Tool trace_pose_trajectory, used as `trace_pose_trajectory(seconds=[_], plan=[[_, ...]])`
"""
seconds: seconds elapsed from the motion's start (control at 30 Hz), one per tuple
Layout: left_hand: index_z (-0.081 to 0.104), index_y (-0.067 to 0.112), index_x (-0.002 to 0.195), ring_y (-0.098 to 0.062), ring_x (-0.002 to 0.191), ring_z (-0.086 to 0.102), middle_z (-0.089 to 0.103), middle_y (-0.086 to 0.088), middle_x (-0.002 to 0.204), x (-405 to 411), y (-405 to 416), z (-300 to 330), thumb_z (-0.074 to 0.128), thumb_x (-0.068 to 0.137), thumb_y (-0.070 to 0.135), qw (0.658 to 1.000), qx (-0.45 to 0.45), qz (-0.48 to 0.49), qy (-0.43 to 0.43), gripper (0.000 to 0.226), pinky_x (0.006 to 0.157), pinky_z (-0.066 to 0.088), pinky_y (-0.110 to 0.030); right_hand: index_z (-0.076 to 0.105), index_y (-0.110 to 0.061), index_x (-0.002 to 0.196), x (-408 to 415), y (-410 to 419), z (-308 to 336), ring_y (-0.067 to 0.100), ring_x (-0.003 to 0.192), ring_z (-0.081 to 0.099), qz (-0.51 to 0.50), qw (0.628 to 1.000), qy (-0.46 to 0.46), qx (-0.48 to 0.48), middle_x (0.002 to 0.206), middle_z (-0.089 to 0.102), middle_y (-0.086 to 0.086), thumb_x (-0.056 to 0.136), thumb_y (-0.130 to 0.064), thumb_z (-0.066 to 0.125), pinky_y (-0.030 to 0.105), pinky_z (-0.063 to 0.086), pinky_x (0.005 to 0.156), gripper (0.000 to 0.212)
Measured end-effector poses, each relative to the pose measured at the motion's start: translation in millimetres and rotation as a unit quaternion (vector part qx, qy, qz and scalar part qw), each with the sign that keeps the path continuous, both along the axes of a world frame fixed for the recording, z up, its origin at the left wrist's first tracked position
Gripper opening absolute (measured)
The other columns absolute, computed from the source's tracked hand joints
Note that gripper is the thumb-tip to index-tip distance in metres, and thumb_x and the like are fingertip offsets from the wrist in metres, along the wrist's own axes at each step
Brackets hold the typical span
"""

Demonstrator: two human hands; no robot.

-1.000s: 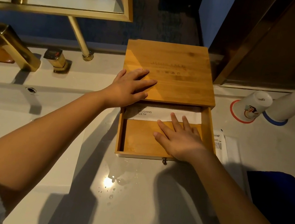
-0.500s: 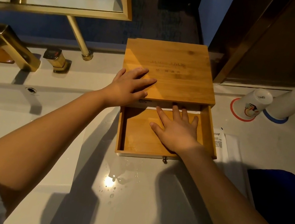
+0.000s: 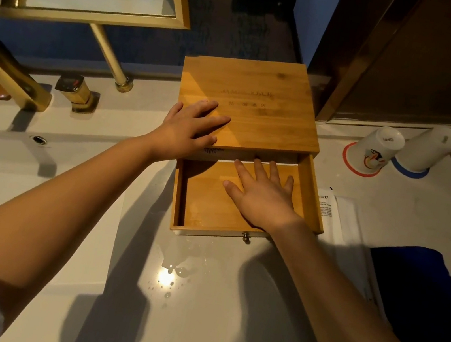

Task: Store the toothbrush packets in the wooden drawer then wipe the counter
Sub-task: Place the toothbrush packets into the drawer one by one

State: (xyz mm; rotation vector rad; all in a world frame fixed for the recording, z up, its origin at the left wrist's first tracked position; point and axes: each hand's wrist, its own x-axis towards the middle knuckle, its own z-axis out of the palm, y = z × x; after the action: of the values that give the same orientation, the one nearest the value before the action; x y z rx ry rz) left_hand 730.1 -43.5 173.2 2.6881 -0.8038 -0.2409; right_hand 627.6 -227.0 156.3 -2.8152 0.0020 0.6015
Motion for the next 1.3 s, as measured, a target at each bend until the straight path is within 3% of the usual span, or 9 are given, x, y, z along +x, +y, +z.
trace_pose_trajectory(seconds=[0.1,0.17,0.23,0.33,0.53,0.97,1.07,1.13,1.3], plan=[[0.029,0.035,0.143,-0.023,0.145,0.006,0.015,-0.004,0.157,0,1,0,0.039,0.096,0.036,1.000,-0.010,-0.003,0.000,0.048,0.117,0.000,-0.050,0.029,-0.030,0.140,-33,-14,23,0.026,0.138,0.026,-0.035,0.989,-0.113,0.091,0.149,0.032,0.006,0.093,-0.049,0.033,0.050,0.020,0.112,0.051],[0.029,0.036,0.142,-0.022,0.145,0.005,0.015,-0.003,0.157,0,1,-2,0.039,0.096,0.036,1.000,-0.010,-0.004,0.000,0.047,0.117,0.000,-0.049,0.050,-0.019,0.128,-66,-34,30,0.023,0.117,0.051,-0.085,0.957,-0.245,0.130,0.131,0.054,0.008,0.091,-0.030,0.048,0.037,0.043,0.097,0.038],[0.029,0.037,0.142,-0.022,0.145,0.005,0.014,-0.002,0.157,2,2,-3,0.039,0.096,0.036,1.000,-0.009,-0.003,0.000,0.047,0.117,0.000,-0.049,0.060,-0.012,0.116,-94,-62,26,0.022,0.103,0.059,-0.162,0.933,-0.306,0.104,0.119,0.062,0.011,0.088,-0.016,0.056,0.029,0.047,0.083,0.029],[0.029,0.038,0.142,-0.021,0.145,0.004,0.014,-0.001,0.157,2,2,-4,0.039,0.096,0.037,1.000,-0.011,0.001,0.006,0.047,0.117,0.000,-0.049,0.062,-0.008,0.114,-118,-101,7,0.027,0.106,0.060,-0.240,0.939,-0.246,0.030,0.120,0.063,0.015,0.085,-0.017,0.062,0.034,0.049,0.085,0.030],[0.030,0.037,0.142,-0.024,0.144,0.009,0.017,-0.003,0.156,0,2,0,0.039,0.097,0.036,1.000,-0.011,-0.001,0.001,0.046,0.117,0.003,-0.050,0.048,-0.023,0.128,-127,-99,-23,0.022,0.118,0.044,-0.187,0.974,-0.096,-0.088,0.135,0.051,0.000,0.073,-0.057,0.062,0.037,0.044,0.088,0.066],[0.028,0.037,0.142,-0.026,0.143,0.012,0.017,-0.004,0.156,1,3,0,0.039,0.097,0.035,1.000,-0.001,-0.002,0.006,0.047,0.116,0.006,-0.049,0.063,-0.007,0.100,-124,-91,-19,0.019,0.081,0.059,-0.151,0.968,-0.193,-0.056,0.099,0.060,0.010,0.090,-0.013,0.048,0.025,0.050,0.070,0.019],[0.029,0.038,0.142,-0.026,0.143,0.013,0.017,-0.003,0.156,1,3,0,0.039,0.097,0.035,1.000,-0.007,0.001,0.007,0.046,0.115,0.007,-0.048,0.061,-0.005,0.077,-124,-95,-10,0.016,0.061,0.052,-0.227,0.946,-0.232,0.012,0.073,0.059,0.008,0.086,-0.009,0.054,0.020,0.039,0.053,0.012],[0.029,0.037,0.142,-0.026,0.142,0.014,0.018,-0.003,0.156,0,2,0,0.039,0.097,0.035,1.000,-0.008,0.003,0.006,0.046,0.116,0.007,-0.048,0.057,-0.008,0.071,-123,-104,-2,0.013,0.059,0.049,-0.334,0.899,-0.254,0.123,0.064,0.053,0.002,0.085,-0.006,0.056,0.016,0.035,0.051,0.014],[0.030,0.035,0.142,-0.025,0.142,0.014,0.018,-0.003,0.156,0,1,2,0.039,0.097,0.034,1.000,-0.007,0.005,0.005,0.046,0.116,0.008,-0.048,0.058,-0.021,0.079,-114,-121,29,0.018,0.083,0.062,-0.439,0.788,-0.193,0.387,0.090,0.063,0.000,0.086,-0.012,0.060,0.029,0.055,0.064,0.011]])
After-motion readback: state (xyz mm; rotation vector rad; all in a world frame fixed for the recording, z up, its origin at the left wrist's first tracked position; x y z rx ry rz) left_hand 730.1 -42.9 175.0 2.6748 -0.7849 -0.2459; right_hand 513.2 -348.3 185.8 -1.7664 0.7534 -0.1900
